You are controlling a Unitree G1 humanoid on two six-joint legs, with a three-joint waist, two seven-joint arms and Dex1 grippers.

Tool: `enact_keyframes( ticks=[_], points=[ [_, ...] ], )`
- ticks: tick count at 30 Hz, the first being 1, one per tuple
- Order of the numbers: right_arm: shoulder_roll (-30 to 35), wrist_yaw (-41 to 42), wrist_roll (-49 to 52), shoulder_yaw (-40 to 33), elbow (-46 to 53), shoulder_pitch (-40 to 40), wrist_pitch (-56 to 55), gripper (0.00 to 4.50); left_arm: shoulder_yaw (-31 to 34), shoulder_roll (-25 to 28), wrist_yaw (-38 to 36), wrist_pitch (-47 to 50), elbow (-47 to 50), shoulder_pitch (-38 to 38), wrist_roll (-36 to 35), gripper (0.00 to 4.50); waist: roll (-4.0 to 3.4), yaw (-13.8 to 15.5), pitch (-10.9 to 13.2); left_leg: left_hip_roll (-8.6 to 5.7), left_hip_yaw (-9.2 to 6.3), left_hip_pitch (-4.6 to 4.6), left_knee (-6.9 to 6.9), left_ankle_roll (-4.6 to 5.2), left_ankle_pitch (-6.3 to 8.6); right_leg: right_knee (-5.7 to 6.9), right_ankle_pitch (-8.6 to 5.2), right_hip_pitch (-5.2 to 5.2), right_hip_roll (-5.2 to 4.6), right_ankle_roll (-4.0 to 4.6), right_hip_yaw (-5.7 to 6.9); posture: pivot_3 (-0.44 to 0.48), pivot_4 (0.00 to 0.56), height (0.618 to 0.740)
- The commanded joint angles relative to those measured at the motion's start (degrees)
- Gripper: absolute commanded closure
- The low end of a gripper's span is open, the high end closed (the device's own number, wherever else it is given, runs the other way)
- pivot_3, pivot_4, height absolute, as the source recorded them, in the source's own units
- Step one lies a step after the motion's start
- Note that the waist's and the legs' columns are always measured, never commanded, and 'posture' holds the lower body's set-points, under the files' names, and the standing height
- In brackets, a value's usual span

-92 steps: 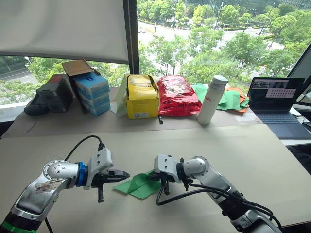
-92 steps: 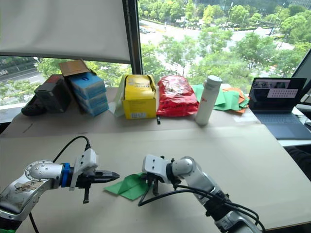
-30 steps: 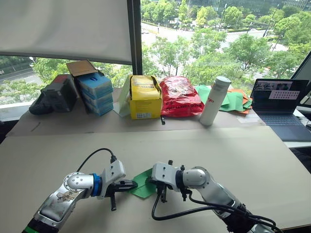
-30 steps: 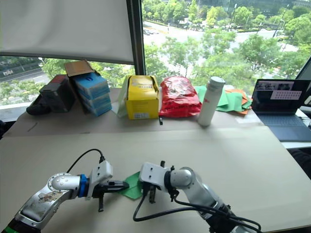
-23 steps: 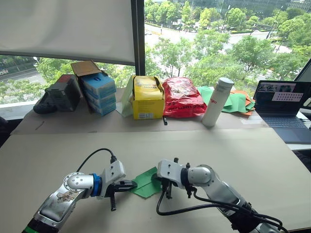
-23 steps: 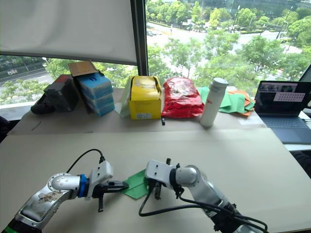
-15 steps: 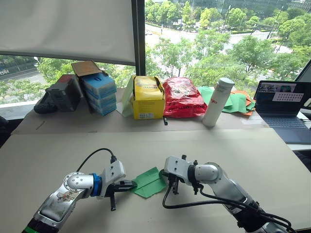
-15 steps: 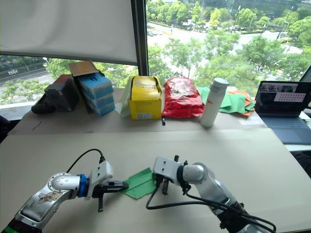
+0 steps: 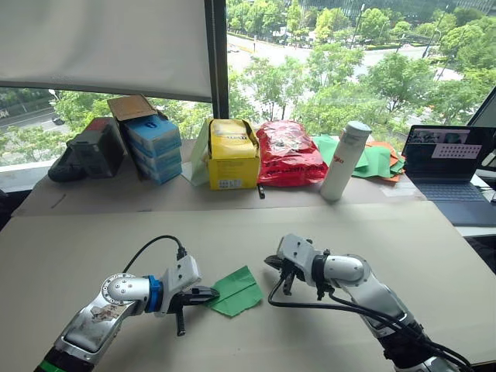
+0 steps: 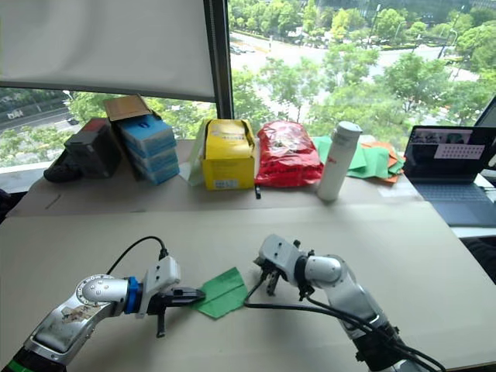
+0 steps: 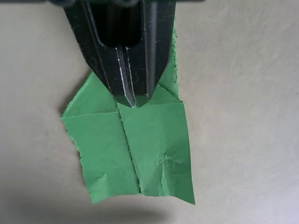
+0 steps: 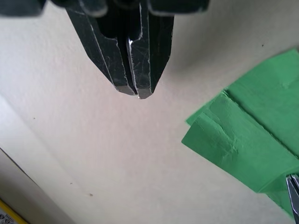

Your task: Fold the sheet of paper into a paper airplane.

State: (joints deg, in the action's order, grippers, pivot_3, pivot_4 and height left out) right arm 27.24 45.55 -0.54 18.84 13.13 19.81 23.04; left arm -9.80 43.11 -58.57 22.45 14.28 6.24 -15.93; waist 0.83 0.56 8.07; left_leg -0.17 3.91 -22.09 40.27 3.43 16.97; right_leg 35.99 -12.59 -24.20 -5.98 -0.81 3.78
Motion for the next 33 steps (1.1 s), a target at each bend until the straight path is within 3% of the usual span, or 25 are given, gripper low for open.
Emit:
enact_keyframes(
  ticks=[1, 14, 23, 33],
  points=[
    [-0.77, 1.58, 2.13, 1.08, 4.47, -0.56, -1.34, 4.47, -0.76, 0.02, -0.07, 0.39, -0.03, -0.06, 0.80, 4.50, 0.00, -0.03, 0.01, 0.00, 0.00, 0.00, 0.00, 0.06, 0.03, 0.00, 0.00, 0.00, 0.02, 0.00, 0.00, 0.000, 0.150, 0.740],
    [-0.46, 0.15, -5.34, 10.64, -1.76, -1.88, 6.26, 4.47, -1.66, -0.87, 0.06, 1.45, 1.66, 2.06, 0.32, 4.50, 0.00, 0.07, 0.01, 0.00, 0.00, 0.09, 0.01, 0.08, 0.05, 0.00, -0.01, 0.06, 0.11, 0.00, -0.02, 0.000, 0.150, 0.740],
    [0.31, 1.31, -4.49, 11.91, -0.05, -1.84, 8.40, 4.47, -5.48, -5.61, 1.50, 3.08, 0.14, 6.62, 1.83, 4.50, 0.05, 0.13, -0.02, -0.02, 0.00, 0.08, 0.04, 0.04, 0.02, -0.01, -0.01, 0.10, 0.21, -0.02, -0.07, 0.000, 0.150, 0.740],
    [0.19, 0.86, -4.62, 11.98, 0.94, -1.42, 9.81, 4.47, -9.41, -2.88, 0.59, 2.95, -2.91, 6.03, 6.60, 4.50, 0.07, 0.13, -0.07, 0.00, 0.00, 0.13, 0.03, 0.23, 0.13, -0.02, -0.02, 0.13, 0.24, -0.02, -0.09, 0.000, 0.150, 0.740]
  ],
)
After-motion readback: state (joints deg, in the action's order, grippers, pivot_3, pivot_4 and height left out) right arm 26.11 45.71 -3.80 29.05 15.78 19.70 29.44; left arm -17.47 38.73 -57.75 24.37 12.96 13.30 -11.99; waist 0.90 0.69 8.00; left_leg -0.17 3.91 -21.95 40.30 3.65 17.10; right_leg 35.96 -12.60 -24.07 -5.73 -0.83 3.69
